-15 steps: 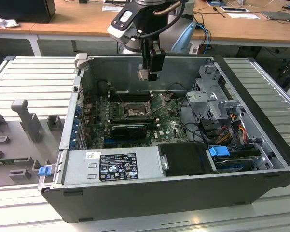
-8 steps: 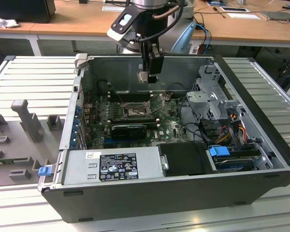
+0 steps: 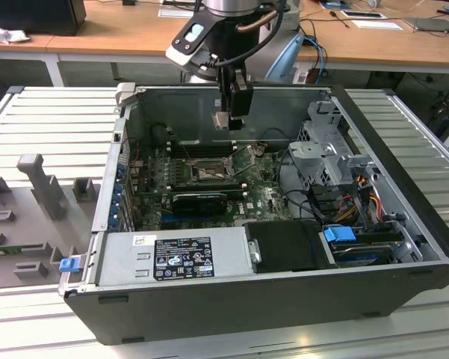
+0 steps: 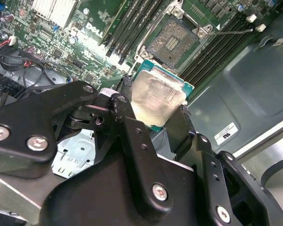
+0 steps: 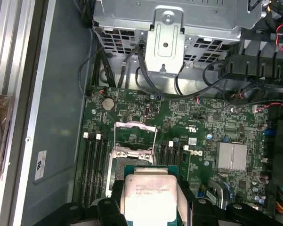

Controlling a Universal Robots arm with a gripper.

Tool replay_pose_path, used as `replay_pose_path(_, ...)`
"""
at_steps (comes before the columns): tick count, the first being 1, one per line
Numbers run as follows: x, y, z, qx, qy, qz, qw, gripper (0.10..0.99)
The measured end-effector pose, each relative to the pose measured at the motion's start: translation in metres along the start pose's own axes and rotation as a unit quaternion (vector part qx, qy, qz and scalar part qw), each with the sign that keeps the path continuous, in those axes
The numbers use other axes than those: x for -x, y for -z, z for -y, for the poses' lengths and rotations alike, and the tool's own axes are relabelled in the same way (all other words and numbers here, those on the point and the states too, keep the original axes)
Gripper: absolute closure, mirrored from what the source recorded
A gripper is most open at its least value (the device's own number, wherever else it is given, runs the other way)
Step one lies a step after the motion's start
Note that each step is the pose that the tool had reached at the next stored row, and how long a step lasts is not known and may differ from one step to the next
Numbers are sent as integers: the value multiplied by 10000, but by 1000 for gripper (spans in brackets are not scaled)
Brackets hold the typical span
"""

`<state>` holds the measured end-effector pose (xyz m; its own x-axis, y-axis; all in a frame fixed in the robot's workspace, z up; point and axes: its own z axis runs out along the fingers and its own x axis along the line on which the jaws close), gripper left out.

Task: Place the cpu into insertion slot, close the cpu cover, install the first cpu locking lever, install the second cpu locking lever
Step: 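Place the cpu into insertion slot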

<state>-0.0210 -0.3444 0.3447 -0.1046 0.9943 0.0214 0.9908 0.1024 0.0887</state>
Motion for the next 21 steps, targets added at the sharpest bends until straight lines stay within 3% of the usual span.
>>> replay_pose_path(9,-6,-110,17,-1,-216,19,9998,557)
replay_pose_path(21,-5,-160,21,-10,-216,18,9998,557)
